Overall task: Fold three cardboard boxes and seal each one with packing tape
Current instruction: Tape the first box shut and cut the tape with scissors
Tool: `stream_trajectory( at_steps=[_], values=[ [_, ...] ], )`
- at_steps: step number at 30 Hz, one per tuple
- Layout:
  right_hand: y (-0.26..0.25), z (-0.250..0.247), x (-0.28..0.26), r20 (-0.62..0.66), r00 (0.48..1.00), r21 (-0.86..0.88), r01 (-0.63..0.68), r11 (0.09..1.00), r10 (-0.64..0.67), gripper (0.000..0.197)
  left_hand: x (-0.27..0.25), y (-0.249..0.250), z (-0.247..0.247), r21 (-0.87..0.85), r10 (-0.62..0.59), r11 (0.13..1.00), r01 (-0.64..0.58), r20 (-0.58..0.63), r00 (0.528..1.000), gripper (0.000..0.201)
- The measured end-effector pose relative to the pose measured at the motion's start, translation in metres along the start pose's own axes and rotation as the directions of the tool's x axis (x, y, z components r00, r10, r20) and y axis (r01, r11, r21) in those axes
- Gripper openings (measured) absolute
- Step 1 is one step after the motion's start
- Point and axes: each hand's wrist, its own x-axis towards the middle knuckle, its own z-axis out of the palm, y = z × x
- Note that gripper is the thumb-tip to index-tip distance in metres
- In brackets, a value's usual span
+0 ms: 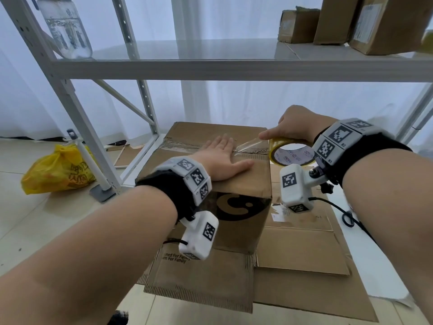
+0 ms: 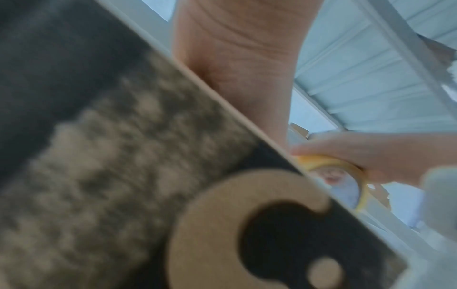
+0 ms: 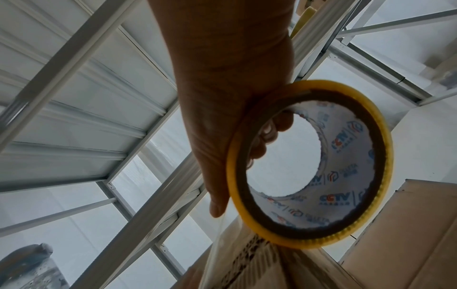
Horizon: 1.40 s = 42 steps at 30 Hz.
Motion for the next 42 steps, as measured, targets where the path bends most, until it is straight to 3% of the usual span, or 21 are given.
stream_trajectory(
  at_steps=[8,14,19,25,32,42],
  values=[
    [0.004,-0.001,-0.006,-0.03,0.999,0.004,-0.016,1.0,0.016,0.06,0.003,0.044,0.008,0.004,-0.12,0.993,0.12,0.002,0.993,0.129],
    [-0.01,0.003,-0.008,-0.047,0.999,-0.02,0.005,1.0,-0.005,0.062,0.006,0.038,0.005,-0.051,-0.181,0.982,0.183,0.032,0.983,0.12],
    [-0.038,0.016,-0.011,-0.049,0.998,0.096,0.043,0.994,-0.038,0.059,0.001,-0.002,-0.007,-0.032,-0.114,0.993,0.116,0.052,0.992,0.109],
    [-0.07,0.025,-0.011,-0.071,0.993,0.11,0.104,0.988,-0.096,0.055,-0.005,-0.042,-0.001,-0.064,-0.092,0.994,0.093,0.021,0.996,0.096],
    [-0.044,0.033,-0.02,-0.025,0.999,0.052,0.03,0.998,-0.029,0.058,0.001,-0.038,-0.001,-0.04,-0.092,0.995,0.094,0.05,0.995,0.103],
    [-0.027,0.062,-0.018,0.001,0.999,0.168,-0.036,0.985,0.036,0.057,-0.001,-0.054,-0.003,-0.015,-0.059,0.998,0.06,0.06,0.996,0.113]
  ],
)
